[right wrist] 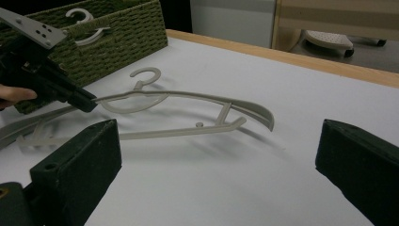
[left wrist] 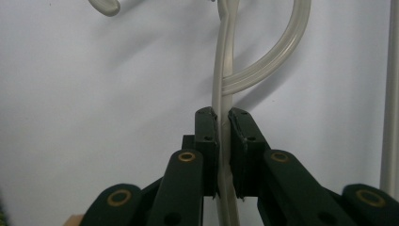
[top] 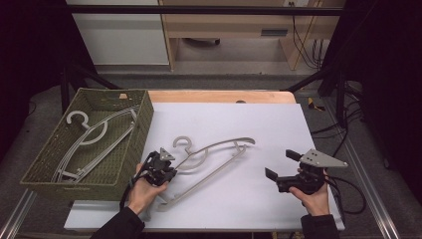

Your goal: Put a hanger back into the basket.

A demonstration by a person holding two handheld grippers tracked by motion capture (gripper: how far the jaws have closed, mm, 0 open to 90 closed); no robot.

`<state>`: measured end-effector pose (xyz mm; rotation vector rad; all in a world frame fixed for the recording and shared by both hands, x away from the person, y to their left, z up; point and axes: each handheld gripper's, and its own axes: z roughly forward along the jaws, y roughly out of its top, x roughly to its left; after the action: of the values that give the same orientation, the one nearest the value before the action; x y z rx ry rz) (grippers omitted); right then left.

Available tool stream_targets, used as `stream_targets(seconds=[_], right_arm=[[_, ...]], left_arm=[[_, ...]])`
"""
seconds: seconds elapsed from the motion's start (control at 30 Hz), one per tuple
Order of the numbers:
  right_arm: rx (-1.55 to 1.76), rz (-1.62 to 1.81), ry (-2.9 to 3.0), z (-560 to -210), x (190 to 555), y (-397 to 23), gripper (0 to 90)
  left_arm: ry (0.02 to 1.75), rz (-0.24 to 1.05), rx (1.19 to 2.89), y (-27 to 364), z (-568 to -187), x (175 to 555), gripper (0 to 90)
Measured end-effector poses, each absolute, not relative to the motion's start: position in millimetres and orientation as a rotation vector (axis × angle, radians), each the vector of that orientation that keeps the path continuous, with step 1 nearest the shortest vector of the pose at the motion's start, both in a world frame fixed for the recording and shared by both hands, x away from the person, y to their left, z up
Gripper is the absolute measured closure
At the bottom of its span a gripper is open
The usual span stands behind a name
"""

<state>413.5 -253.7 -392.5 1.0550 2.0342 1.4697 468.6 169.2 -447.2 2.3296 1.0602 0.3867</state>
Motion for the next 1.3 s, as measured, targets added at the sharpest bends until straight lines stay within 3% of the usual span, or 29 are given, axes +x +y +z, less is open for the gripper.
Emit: stream_targets(seconds=[0.73,1.3], right_arm=[[1.065,1.479,2.009,-391,412,-260,1.0],[1.077,1.483,2.002,-391,412,-261,1.0]], left_arm=[[0.977,0.489,2.194,186,-382,441,82.2],[0.936,0.670,2.143,226,-311,433,82.2]])
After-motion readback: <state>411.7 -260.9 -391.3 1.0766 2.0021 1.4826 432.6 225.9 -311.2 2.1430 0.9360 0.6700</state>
